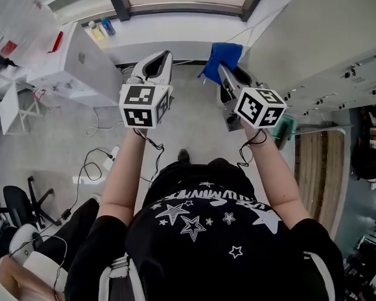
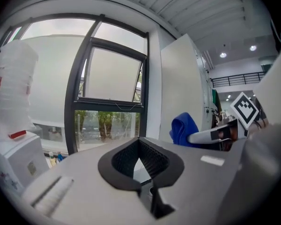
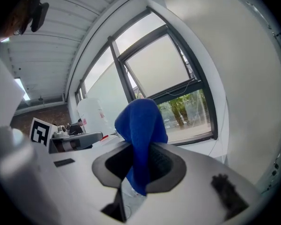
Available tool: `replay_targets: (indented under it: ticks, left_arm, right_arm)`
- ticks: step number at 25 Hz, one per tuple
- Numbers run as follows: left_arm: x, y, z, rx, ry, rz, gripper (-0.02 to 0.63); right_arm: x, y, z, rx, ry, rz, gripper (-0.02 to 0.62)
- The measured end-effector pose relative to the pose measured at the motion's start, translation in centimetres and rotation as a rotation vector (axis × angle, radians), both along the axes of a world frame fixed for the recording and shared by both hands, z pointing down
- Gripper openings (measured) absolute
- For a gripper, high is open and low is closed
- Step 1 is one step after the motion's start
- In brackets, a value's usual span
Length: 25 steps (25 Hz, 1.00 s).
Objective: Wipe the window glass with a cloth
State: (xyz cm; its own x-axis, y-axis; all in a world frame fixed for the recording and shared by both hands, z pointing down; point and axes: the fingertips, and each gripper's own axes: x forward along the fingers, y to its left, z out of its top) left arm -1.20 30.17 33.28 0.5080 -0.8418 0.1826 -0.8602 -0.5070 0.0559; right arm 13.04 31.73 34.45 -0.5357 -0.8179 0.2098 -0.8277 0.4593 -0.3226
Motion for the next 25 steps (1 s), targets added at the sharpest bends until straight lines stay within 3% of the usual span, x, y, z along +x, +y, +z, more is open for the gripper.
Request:
replay_targets:
  ticks: [5, 12, 25]
  left_arm:
    - [-3.0, -2.2, -0.1, -0.028, 0.065, -0.044, 0.008]
    - [-4.5, -3.8, 0.8, -0.063, 0.114, -0.058, 0.008]
    - [-4.8, -14.5, 1.9, -0.098, 0.094, -0.101, 0.008]
  right_arm:
    - [-0.4, -1.8, 0.2, -0.016, 0.045, -0.002, 0.074]
    - [-1.9, -5.0, 0.6, -0.012, 0.029, -0.036, 0.074]
    - [-1.6, -17.3, 1.7, -0.017, -0.038, -0.062, 0.074]
